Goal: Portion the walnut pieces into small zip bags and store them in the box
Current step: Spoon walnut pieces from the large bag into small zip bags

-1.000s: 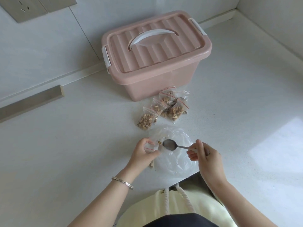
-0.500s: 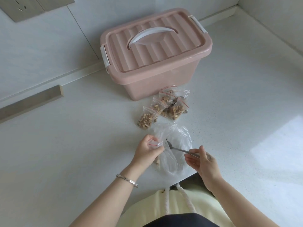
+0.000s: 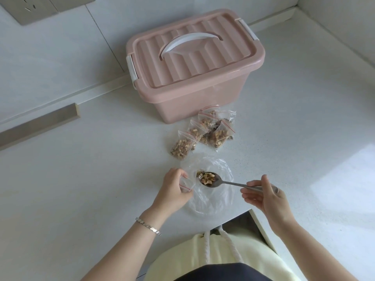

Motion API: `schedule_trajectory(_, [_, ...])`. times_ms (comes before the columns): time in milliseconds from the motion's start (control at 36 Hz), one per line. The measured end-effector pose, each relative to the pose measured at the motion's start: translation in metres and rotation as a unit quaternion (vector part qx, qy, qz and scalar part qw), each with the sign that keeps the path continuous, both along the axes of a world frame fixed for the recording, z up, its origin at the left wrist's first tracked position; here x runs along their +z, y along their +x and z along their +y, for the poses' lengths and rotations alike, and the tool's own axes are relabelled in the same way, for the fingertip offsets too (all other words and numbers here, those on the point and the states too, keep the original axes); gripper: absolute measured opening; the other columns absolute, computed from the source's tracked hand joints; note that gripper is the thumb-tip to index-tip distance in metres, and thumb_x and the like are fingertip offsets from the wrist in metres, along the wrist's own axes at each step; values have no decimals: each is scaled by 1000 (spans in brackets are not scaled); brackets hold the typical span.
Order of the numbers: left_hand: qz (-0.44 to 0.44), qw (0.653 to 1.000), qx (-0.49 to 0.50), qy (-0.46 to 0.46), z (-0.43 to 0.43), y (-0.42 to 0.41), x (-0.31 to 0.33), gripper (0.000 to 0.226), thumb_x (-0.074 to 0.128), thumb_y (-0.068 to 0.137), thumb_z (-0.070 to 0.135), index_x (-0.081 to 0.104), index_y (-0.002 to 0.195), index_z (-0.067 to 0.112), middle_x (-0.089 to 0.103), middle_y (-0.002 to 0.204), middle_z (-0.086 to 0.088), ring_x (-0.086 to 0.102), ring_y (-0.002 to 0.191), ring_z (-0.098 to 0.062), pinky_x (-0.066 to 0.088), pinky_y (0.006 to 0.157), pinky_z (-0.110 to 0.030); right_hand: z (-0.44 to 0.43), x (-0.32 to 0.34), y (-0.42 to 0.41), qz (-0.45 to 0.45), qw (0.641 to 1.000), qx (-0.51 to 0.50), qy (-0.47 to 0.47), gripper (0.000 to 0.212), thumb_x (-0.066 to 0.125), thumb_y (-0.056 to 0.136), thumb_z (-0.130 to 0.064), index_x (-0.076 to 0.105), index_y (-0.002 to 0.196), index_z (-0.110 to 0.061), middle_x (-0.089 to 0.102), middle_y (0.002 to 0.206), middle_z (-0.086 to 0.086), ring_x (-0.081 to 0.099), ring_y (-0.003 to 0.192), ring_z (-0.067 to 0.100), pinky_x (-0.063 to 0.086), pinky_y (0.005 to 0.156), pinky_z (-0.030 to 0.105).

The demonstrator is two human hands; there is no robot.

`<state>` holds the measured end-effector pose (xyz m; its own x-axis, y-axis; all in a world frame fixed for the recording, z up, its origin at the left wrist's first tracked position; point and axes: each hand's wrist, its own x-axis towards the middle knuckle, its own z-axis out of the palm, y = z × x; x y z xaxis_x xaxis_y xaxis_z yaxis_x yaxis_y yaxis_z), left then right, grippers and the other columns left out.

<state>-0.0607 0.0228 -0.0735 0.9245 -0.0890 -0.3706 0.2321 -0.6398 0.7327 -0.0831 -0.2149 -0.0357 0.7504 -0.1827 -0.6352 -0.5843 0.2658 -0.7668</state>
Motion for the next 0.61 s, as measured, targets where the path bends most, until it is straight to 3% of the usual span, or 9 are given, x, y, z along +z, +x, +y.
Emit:
schedule_trajectory(139, [-19, 1000, -14, 2, -2, -6, -4, 38, 68, 74, 6, 44, 99, 22, 38, 108, 11, 47, 106, -18, 47, 90, -32, 8, 29, 4, -62, 996, 40, -58, 46, 36, 96, -30, 64, 75, -1, 70, 69, 20, 66, 60, 24, 56, 56, 24])
schedule_trajectory(194, [-15, 1000, -15, -2, -3, -6, -5, 39, 67, 75, 7, 42, 101, 24, 35, 110, 13, 47, 107, -18, 44, 92, -23, 16, 37, 5, -87, 991, 60, -79, 45, 37, 95, -30, 65, 74, -1, 70, 67, 17, 66, 60, 24, 56, 56, 24])
schedule_trajectory(250, [-14, 1000, -17, 4, -4, -7, -3, 40, 65, 77, 7, 40, 103, 23, 32, 113, 12, 37, 112, -11, 32, 91, -6, 26, 42, 3, -116, 983, 93, -108, 44, 39, 89, -35, 66, 75, -4, 71, 67, 12, 67, 61, 22, 55, 59, 24])
schedule_trajectory(361, [-14, 1000, -22, 10, -5, -7, -1, 37, 63, 77, 6, 44, 107, 14, 32, 114, 9, 33, 113, -9, 28, 87, -3, 42, 42, -6, -190, 937, 214, -201, 37, 44, 87, -43, 68, 72, -19, 70, 69, -4, 64, 67, 6, 51, 66, 19])
schedule_trajectory(417, [-14, 1000, -13, 5, -5, -8, -2, 34, 62, 75, 6, 45, 104, 13, 34, 113, 8, 40, 112, -15, 35, 89, -9, 45, 39, -9, -255, 890, 270, -265, 45, 43, 88, -55, 69, 76, -20, 65, 69, -17, 62, 72, 2, 48, 67, 16])
schedule_trajectory(472, [-3, 1000, -8, 4, -3, -9, -3, 37, 61, 75, 8, 46, 108, 14, 33, 116, 9, 46, 112, -21, 44, 94, -26, 46, 39, -11, -305, 860, 281, -298, 57, 35, 86, -66, 71, 81, -21, 61, 72, -23, 60, 74, 0, 45, 66, 13])
schedule_trajectory(611, [-44, 998, 23, -23, 2, -16, 2, 38, 65, 73, 4, 42, 91, 28, 31, 116, 20, 36, 123, -19, 46, 93, -38, 33, 45, -11, -291, 899, 173, -277, 32, 42, 88, -54, 63, 72, -35, 67, 76, -16, 63, 70, 1, 47, 65, 10])
